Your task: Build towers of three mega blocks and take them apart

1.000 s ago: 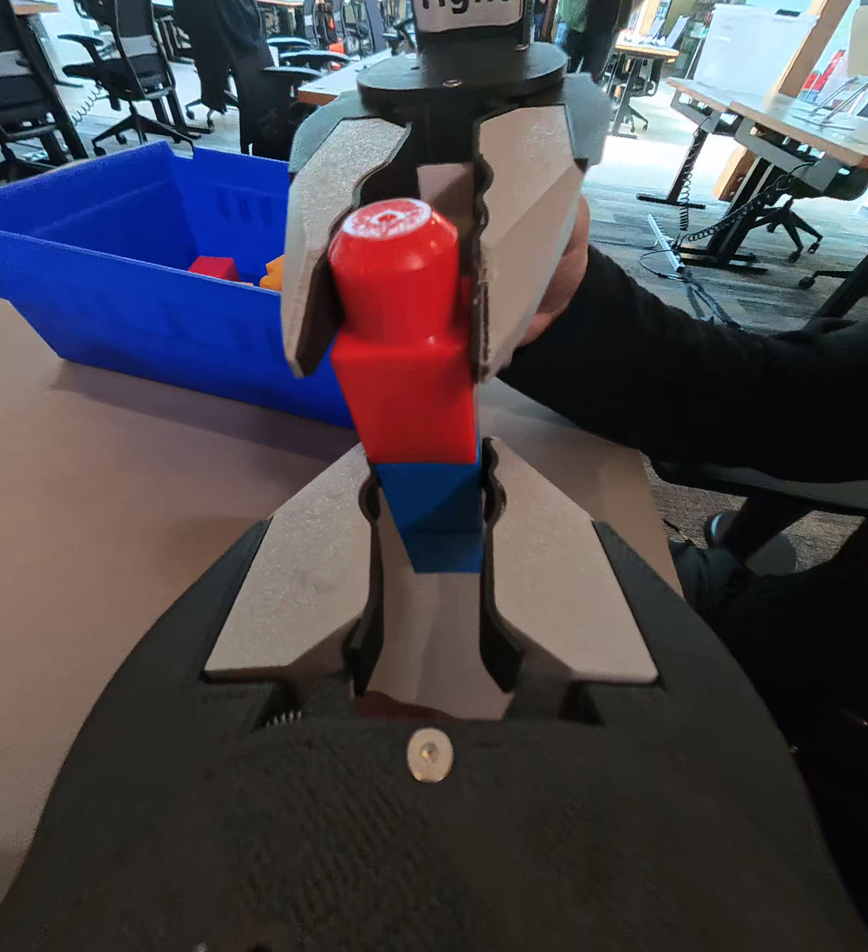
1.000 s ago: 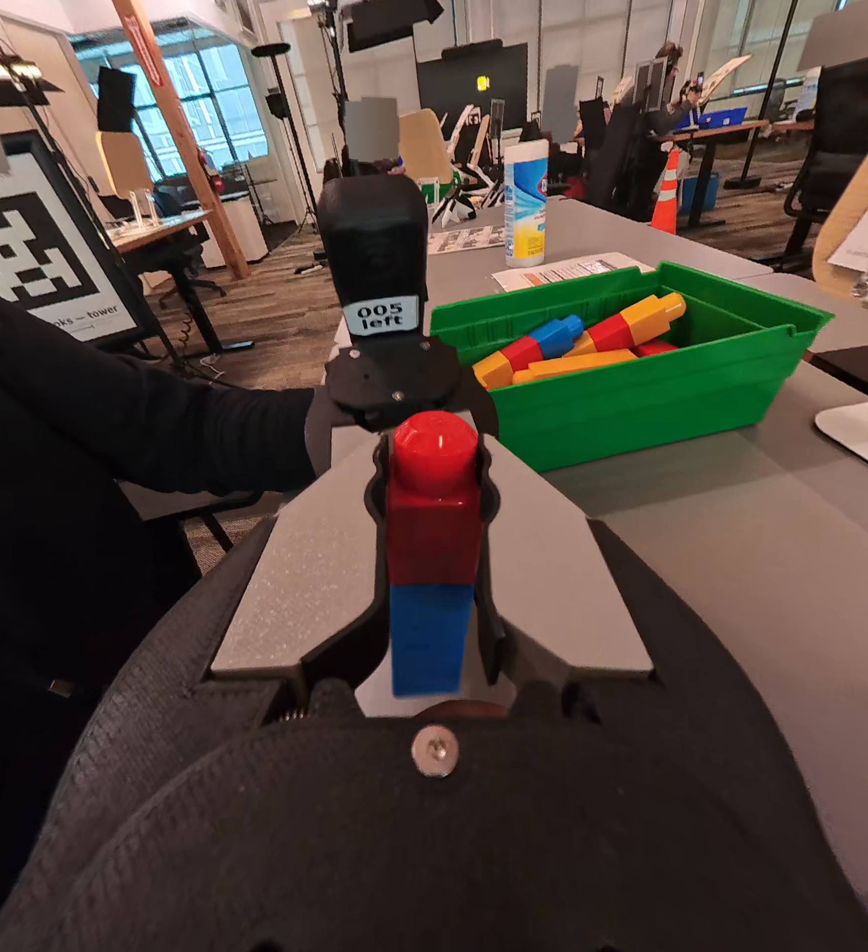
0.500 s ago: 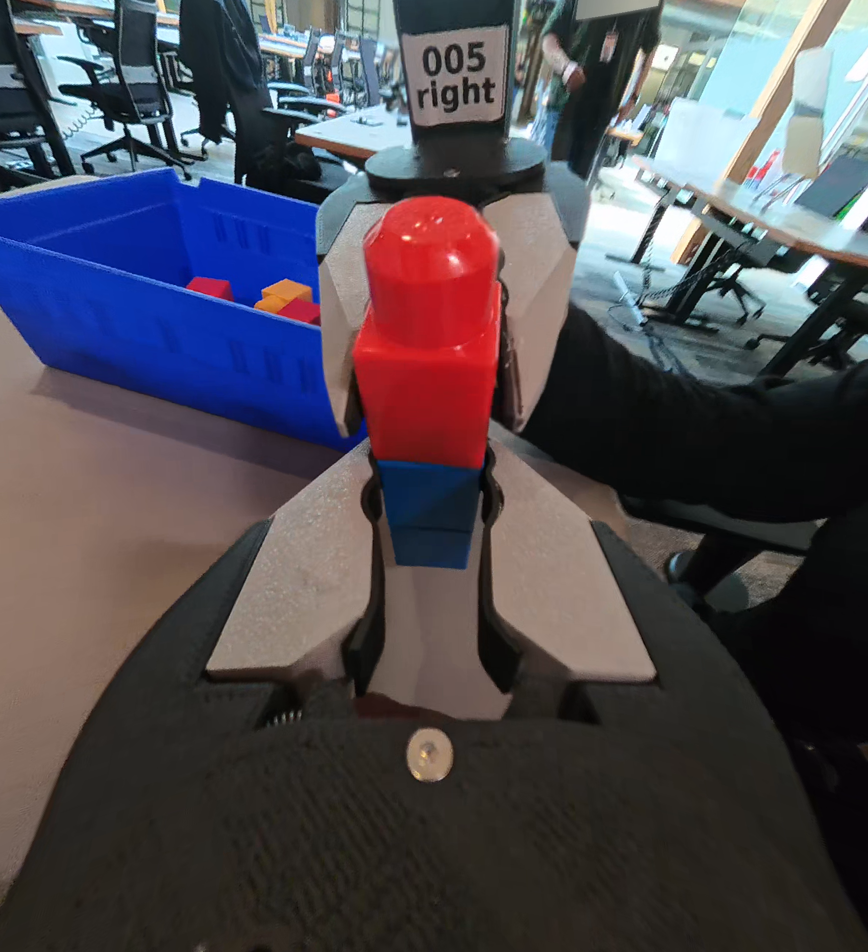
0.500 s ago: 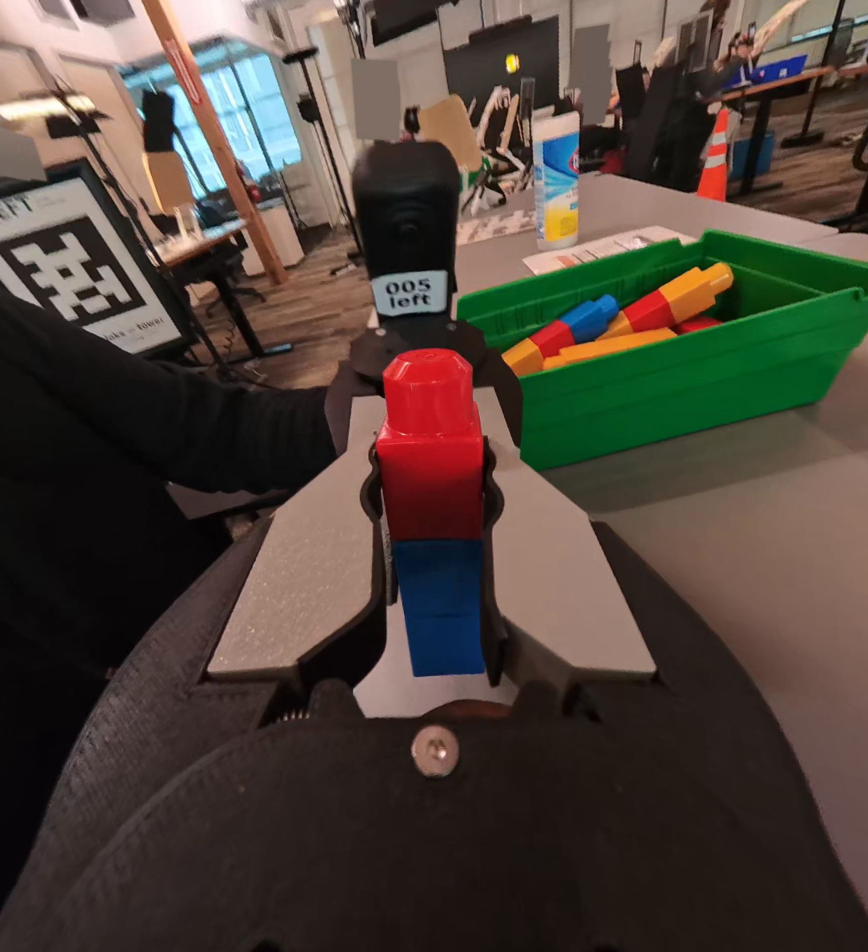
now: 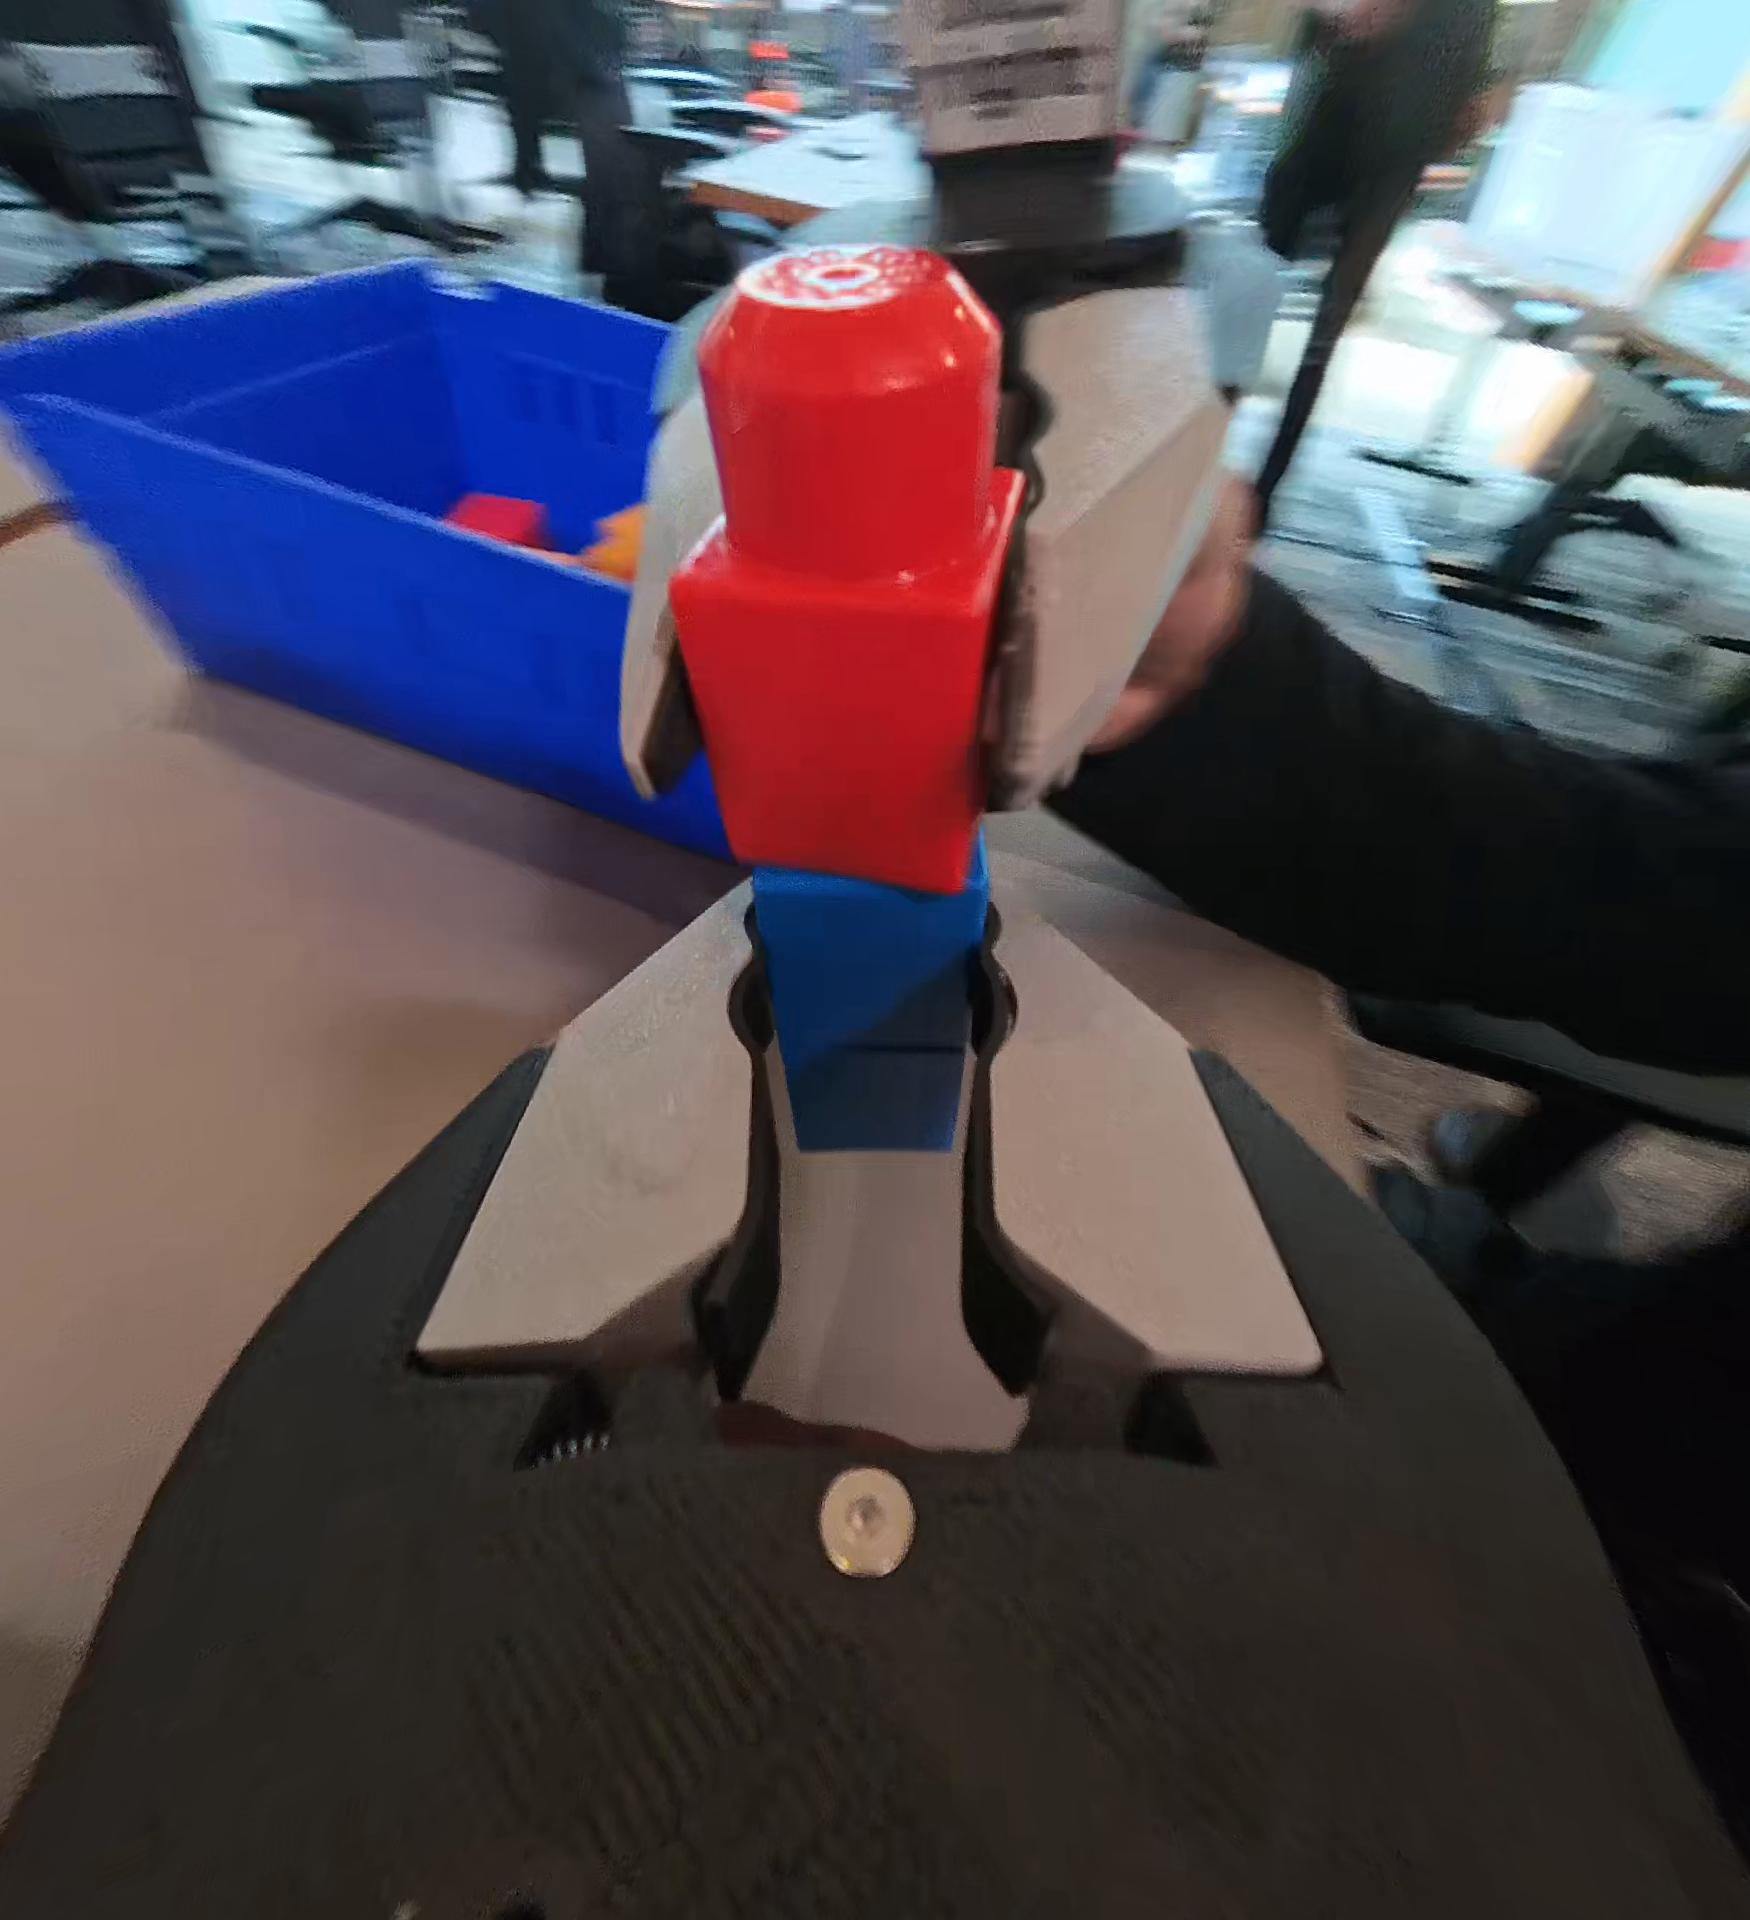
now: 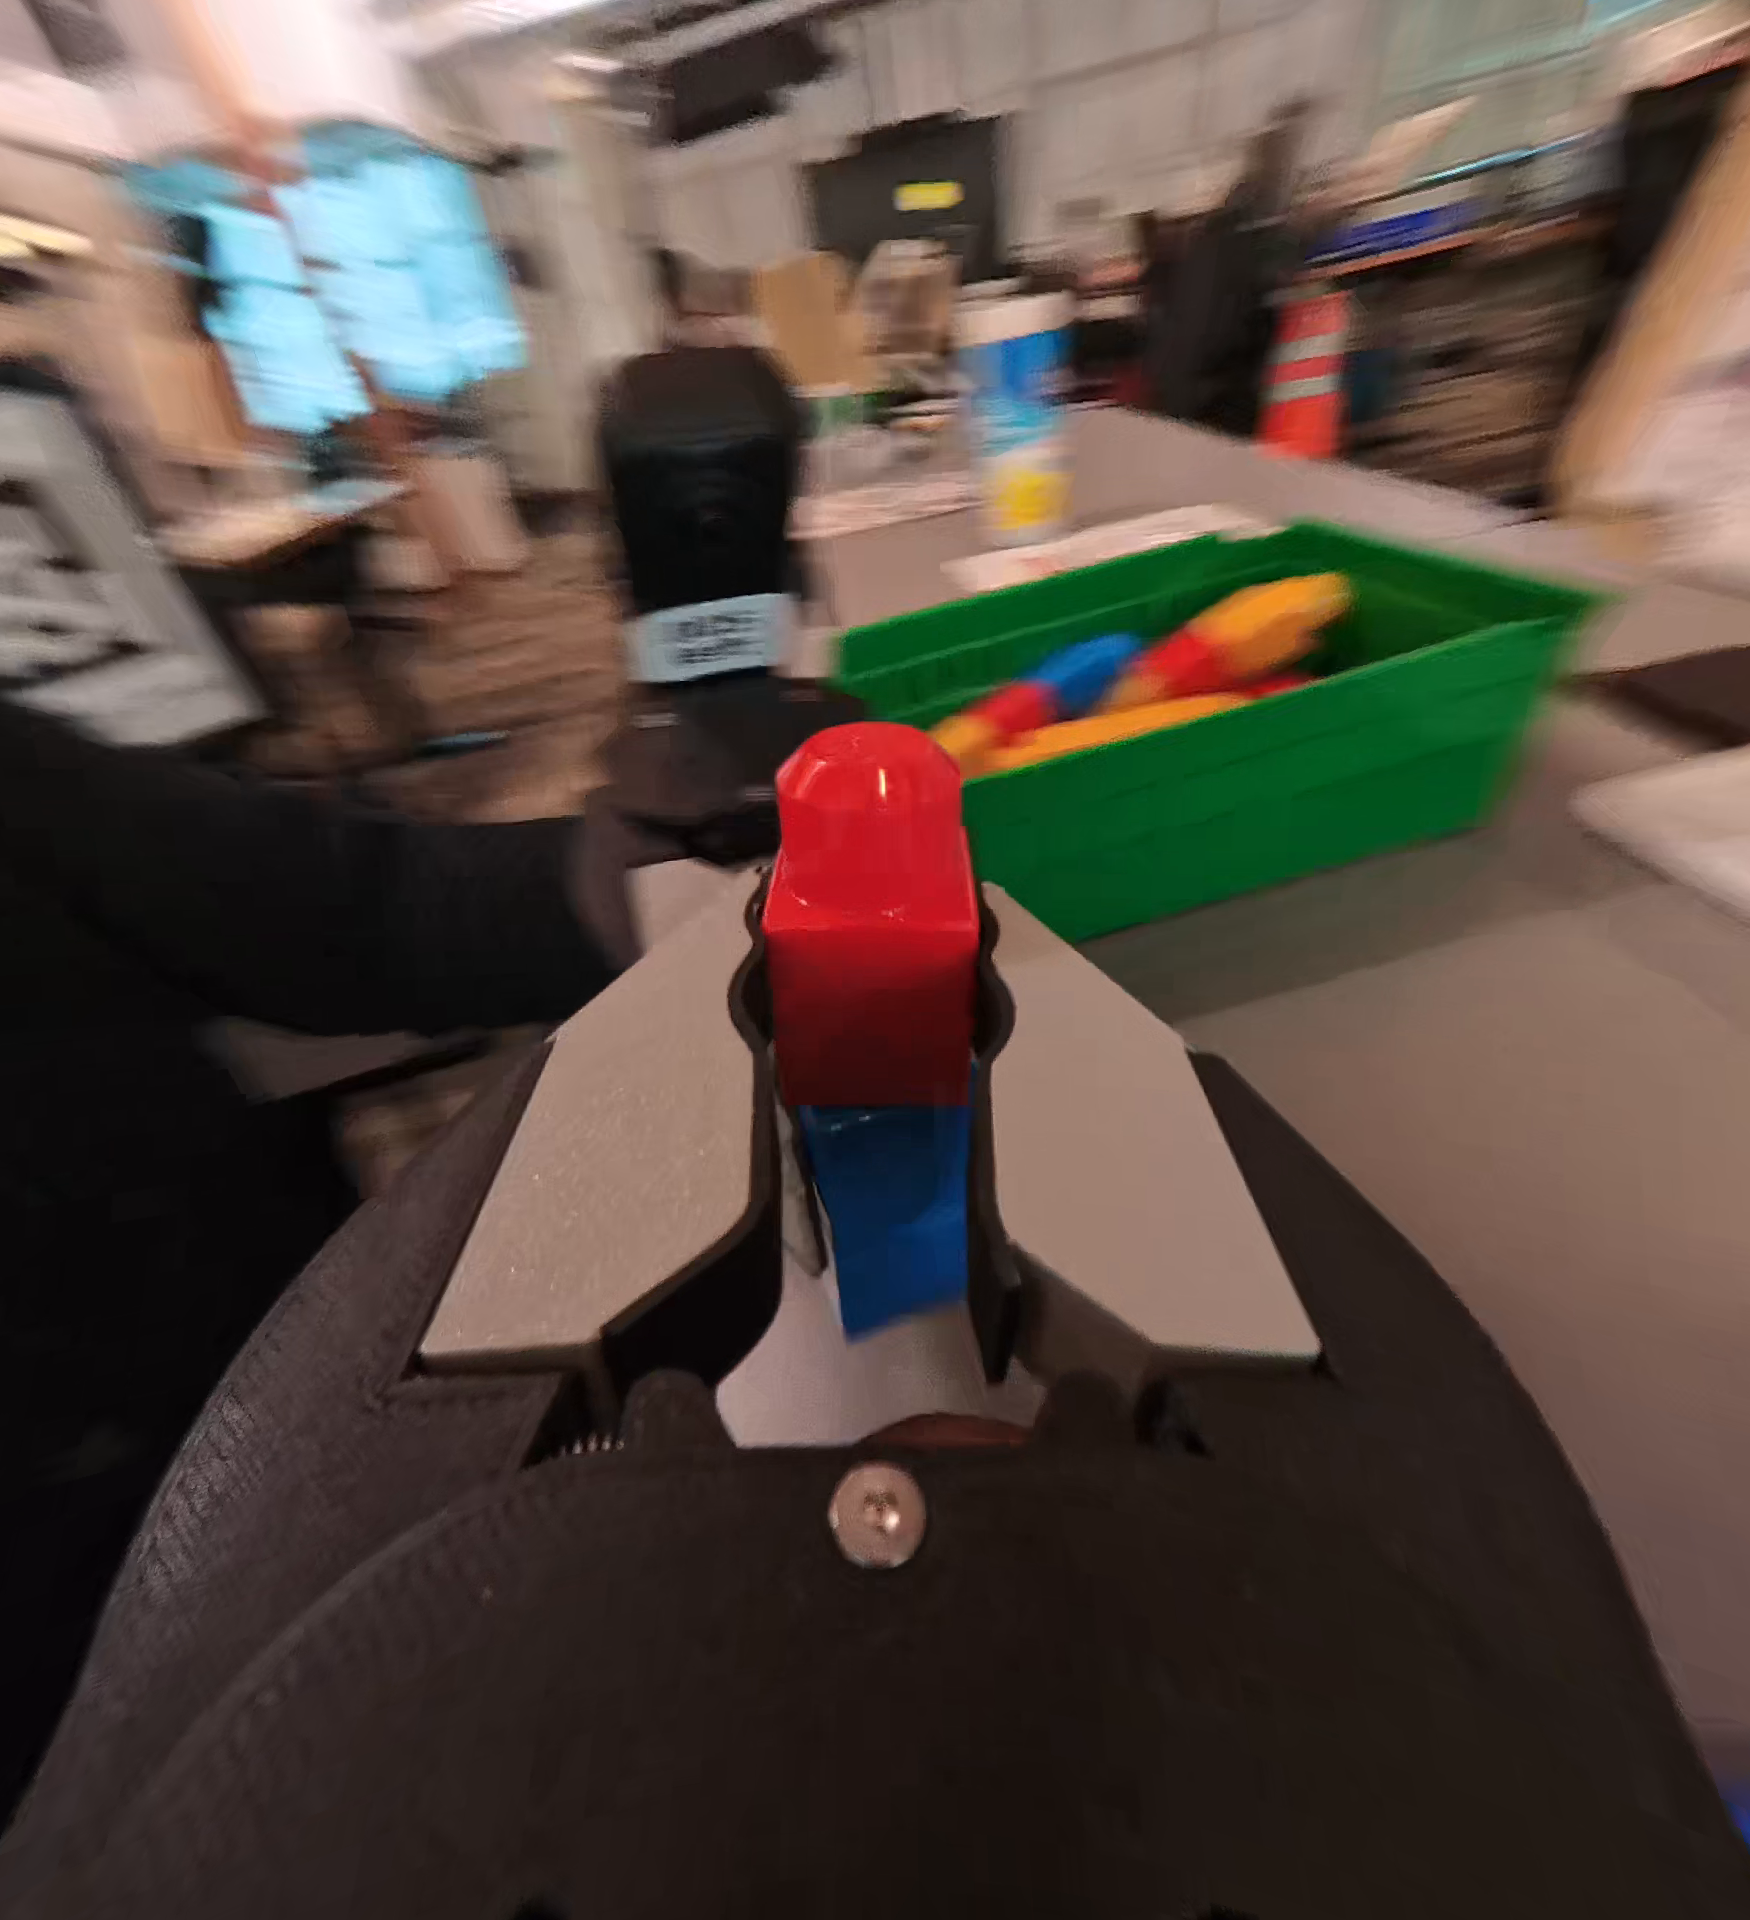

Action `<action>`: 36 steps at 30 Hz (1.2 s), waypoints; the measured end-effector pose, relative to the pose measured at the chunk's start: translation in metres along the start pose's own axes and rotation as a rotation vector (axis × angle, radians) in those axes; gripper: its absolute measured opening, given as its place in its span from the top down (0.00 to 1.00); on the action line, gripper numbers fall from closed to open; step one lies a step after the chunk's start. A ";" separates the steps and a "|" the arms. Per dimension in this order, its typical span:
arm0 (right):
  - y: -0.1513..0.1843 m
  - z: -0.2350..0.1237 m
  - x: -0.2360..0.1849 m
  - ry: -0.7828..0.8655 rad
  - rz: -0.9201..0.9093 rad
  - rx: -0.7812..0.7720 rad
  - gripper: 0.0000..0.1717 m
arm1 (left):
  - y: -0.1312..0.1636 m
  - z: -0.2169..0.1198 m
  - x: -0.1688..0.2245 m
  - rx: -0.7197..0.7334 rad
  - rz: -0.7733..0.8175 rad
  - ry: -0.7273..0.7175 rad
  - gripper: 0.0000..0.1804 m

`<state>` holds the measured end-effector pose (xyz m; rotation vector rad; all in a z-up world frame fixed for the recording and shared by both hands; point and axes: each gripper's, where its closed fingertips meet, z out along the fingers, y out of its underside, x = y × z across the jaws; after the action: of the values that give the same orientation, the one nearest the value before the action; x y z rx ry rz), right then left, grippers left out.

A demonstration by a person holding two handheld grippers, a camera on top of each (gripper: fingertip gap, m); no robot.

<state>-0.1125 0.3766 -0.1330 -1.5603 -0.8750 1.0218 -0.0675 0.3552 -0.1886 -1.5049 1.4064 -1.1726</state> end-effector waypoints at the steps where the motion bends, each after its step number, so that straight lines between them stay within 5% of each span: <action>1: -0.003 -0.003 0.022 0.192 -0.076 0.006 0.81 | -0.002 -0.003 -0.021 0.004 0.023 -0.143 0.81; 3: -0.009 0.001 0.026 0.303 -0.189 0.016 0.81 | -0.003 -0.009 -0.038 -0.024 0.138 -0.295 0.81; 6: -0.023 -0.004 -0.024 -0.079 -0.075 0.124 0.80 | -0.008 -0.005 0.016 0.045 0.029 0.083 0.81; 8: -0.057 -0.035 -0.024 -0.145 0.008 0.347 0.81 | -0.019 -0.010 0.030 0.104 -0.095 0.221 0.81; 11: -0.069 -0.091 0.048 0.385 -0.060 0.419 0.81 | -0.014 -0.011 0.013 0.077 -0.044 0.119 0.81; 14: -0.034 -0.156 0.117 0.950 -0.112 0.141 0.81 | -0.007 -0.007 0.011 0.045 -0.024 0.093 0.81; 18: 0.035 -0.185 0.157 1.110 0.087 -0.199 0.73 | 0.001 -0.001 0.003 0.009 0.016 0.032 0.81; 20: 0.033 -0.168 0.151 1.006 0.076 -0.184 0.67 | 0.002 -0.001 -0.001 0.009 0.025 0.015 0.81; 23: -0.006 -0.087 0.071 0.389 0.043 0.032 0.77 | 0.000 -0.003 -0.002 0.028 -0.002 0.033 0.81; 25: -0.018 -0.057 0.027 0.131 0.042 0.087 0.71 | -0.001 -0.004 -0.001 0.038 -0.016 0.051 0.81; 30: 0.006 -0.010 -0.003 0.004 -0.013 -0.052 0.68 | 0.000 -0.002 0.003 0.023 -0.005 0.059 0.81; 32: 0.015 0.000 -0.009 -0.024 -0.024 -0.096 0.83 | 0.001 -0.001 0.007 0.017 0.003 0.066 0.81; 36: 0.004 -0.001 -0.007 0.003 -0.031 -0.042 0.84 | -0.004 -0.003 0.007 0.051 -0.022 0.071 0.81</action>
<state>-0.1144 0.3692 -0.1360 -1.5784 -0.9209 0.9847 -0.0690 0.3490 -0.1830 -1.4593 1.3993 -1.2774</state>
